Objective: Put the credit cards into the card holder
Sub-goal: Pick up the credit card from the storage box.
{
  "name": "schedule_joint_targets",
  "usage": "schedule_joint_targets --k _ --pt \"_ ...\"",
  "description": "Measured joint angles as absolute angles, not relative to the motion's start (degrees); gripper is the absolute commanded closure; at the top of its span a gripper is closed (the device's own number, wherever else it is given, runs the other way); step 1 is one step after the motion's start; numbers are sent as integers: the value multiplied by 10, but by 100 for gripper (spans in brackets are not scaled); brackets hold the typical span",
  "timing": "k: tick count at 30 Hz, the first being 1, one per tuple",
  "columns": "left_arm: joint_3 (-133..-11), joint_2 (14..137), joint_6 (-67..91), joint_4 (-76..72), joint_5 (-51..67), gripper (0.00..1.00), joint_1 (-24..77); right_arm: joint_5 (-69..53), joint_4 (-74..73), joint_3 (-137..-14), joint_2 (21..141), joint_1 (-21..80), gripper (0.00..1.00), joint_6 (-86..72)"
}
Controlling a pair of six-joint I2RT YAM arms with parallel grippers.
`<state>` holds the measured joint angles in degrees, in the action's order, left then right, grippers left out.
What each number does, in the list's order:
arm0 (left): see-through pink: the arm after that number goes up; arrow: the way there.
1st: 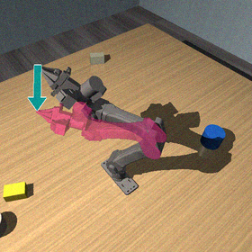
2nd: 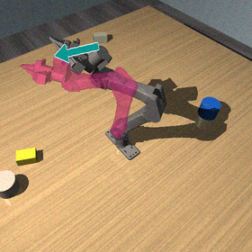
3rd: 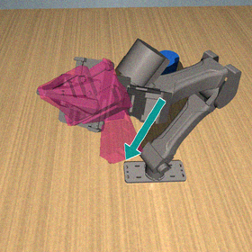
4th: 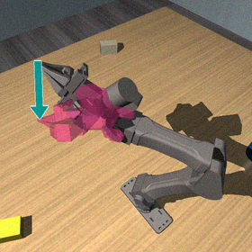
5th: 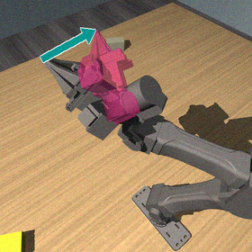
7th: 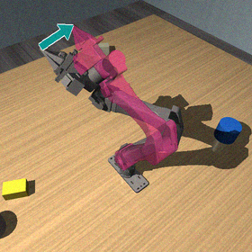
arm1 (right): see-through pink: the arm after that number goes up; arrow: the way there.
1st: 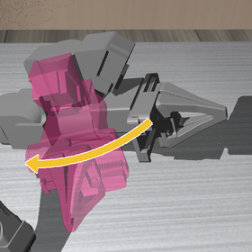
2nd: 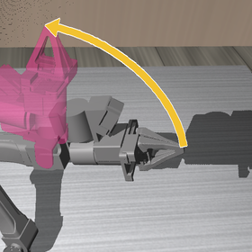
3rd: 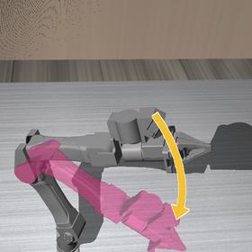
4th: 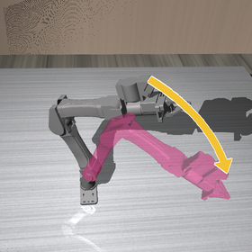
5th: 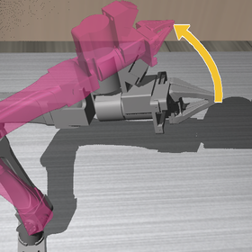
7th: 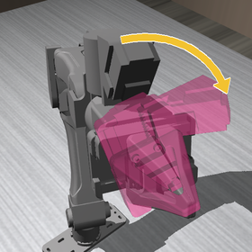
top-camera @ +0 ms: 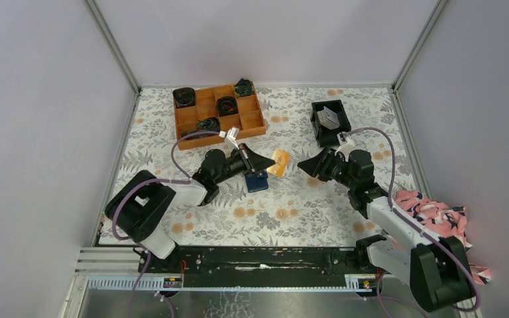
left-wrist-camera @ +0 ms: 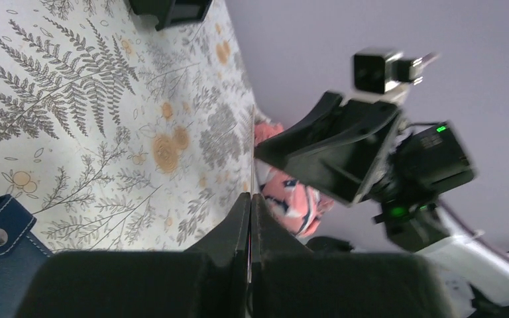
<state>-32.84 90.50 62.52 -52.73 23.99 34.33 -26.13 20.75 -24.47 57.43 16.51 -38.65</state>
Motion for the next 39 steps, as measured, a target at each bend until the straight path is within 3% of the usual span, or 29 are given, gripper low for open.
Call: schedule_joint_targets --k 5,9,20,32,36,39 --pt "-272 962 744 -701 180 100 343 -268 333 -206 654 165 54 -445" --pt "-258 986 786 -759 157 100 344 -284 440 -199 711 165 54 -494" --pt "-257 1006 811 -812 135 100 350 -318 592 -197 768 165 54 -564" --pt "-272 1031 816 -814 130 100 361 -342 655 -200 827 184 55 -600" --pt "-279 1037 820 -815 131 100 364 -347 669 -213 855 197 61 -608" --pt "-281 1043 822 -815 131 100 364 -354 674 -226 872 205 79 -612"
